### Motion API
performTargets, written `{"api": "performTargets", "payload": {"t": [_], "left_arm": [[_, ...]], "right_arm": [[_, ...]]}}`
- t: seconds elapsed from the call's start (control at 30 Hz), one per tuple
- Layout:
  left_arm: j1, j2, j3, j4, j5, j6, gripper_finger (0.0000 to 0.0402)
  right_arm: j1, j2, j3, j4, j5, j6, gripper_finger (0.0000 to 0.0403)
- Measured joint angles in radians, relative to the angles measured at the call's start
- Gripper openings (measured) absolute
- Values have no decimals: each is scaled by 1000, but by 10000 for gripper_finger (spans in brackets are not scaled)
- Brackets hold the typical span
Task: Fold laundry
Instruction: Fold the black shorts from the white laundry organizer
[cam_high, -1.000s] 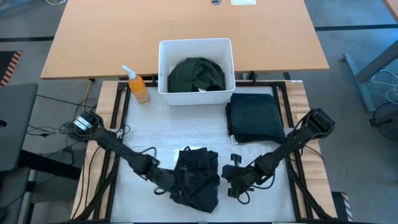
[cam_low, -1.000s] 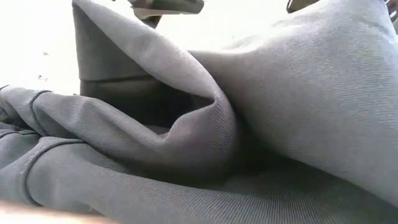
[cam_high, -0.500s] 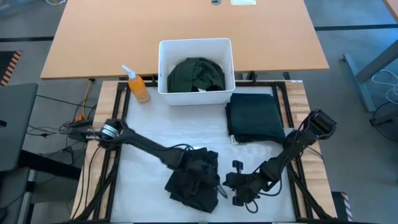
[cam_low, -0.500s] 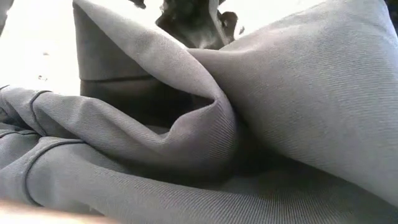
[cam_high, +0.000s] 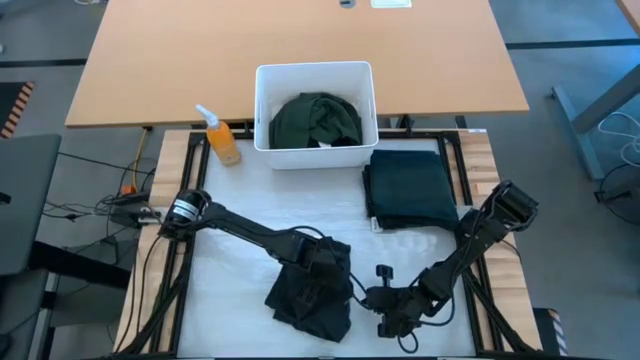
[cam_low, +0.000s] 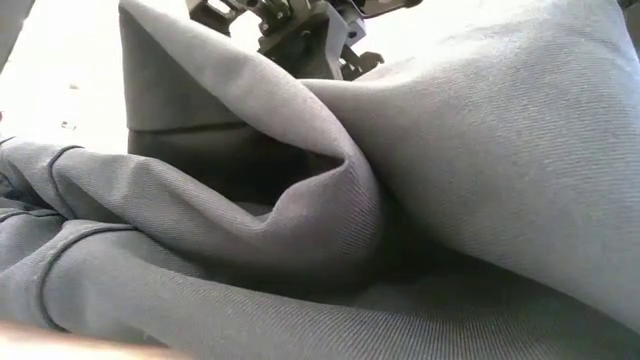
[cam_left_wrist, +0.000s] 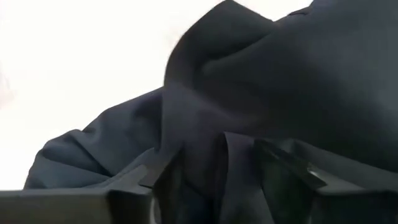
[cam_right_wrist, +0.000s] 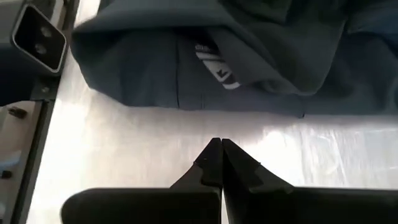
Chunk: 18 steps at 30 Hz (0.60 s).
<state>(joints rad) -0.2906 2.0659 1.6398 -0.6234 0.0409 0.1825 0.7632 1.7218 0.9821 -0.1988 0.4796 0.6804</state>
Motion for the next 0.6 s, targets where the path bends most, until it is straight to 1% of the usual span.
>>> {"api": "performTargets", "payload": {"t": [0.1, 0.23, 0.27, 0.4, 0.5, 0.6], "left_arm": [[0, 0, 0, -8, 6, 0, 114], [0, 0, 0, -13, 6, -6, 21], [0, 0, 0, -15, 5, -9, 12], [-1, -8, -1, -21, 5, 2, 2], [-13, -54, -2, -53, 5, -9, 0], [-43, -103, 0, -131, 5, -53, 0]], "right_arm": [[-5, 0, 0, 5, 22, -14, 20], [-5, 0, 0, 21, 26, -31, 20], [-7, 0, 0, 28, 26, -34, 20], [-7, 0, 0, 31, 50, -34, 20], [-10, 0, 0, 58, 53, -36, 20], [-21, 0, 0, 120, 50, -63, 20]]}}
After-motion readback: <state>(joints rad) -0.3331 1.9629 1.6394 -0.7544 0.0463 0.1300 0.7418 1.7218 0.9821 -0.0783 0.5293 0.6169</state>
